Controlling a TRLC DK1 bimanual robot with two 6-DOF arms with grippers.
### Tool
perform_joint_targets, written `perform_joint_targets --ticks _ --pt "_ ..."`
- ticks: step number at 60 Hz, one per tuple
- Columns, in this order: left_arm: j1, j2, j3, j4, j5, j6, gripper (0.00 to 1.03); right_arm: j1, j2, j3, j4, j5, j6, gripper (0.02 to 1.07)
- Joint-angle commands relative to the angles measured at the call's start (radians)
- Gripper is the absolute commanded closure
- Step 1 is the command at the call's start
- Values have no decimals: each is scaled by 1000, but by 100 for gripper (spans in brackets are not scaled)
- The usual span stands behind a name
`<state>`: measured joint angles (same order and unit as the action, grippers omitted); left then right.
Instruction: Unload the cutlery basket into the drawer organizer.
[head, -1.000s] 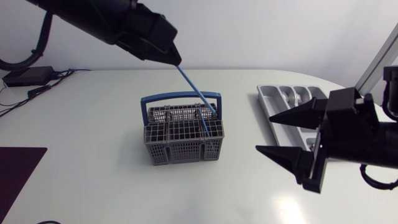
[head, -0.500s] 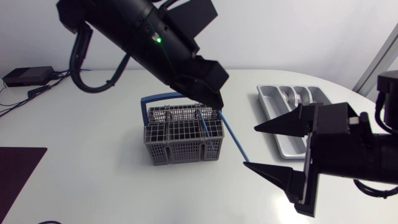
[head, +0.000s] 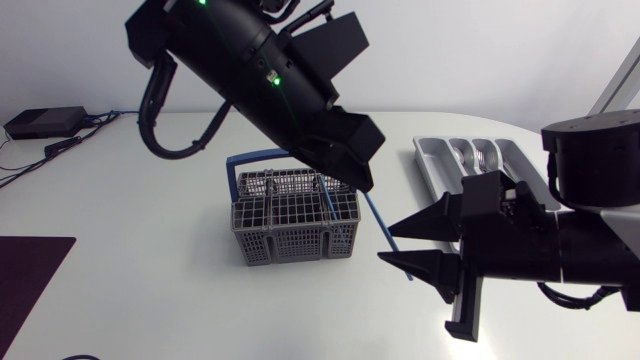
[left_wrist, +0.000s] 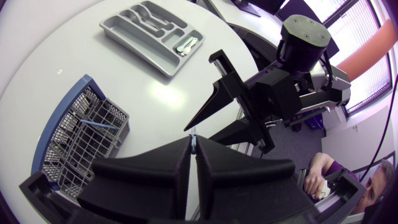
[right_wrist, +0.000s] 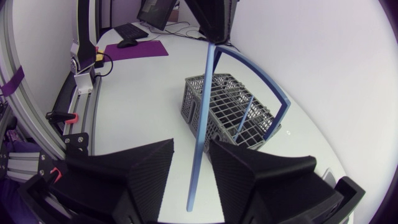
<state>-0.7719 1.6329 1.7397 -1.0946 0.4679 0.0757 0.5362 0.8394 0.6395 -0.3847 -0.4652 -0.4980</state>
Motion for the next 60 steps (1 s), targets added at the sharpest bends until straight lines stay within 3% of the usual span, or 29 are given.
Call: perform_joint_targets --ticks 1,22,36,38,45,47,52,60 --pt "-7 16 -26 -5 15 9 99 8 15 12 12 -6 18 89" --pt "0 4 -51 -5 15 19 99 8 30 14 0 -9 35 101" --pt "0 2 -34 -4 15 18 97 10 36 11 -17 -15 35 101" --pt "8 1 -28 2 15 12 90 10 36 11 -25 -15 35 101" --pt "34 -11 1 25 15 -8 38 8 29 9 -54 -12 30 101" --pt "40 -18 6 30 15 -8 29 1 27 9 -65 -12 24 101" --pt "62 -44 1 75 15 -25 14 -27 18 3 -94 -12 1 101" --pt "131 -73 -16 151 15 -73 13 -111 17 -4 -126 -21 -34 101"
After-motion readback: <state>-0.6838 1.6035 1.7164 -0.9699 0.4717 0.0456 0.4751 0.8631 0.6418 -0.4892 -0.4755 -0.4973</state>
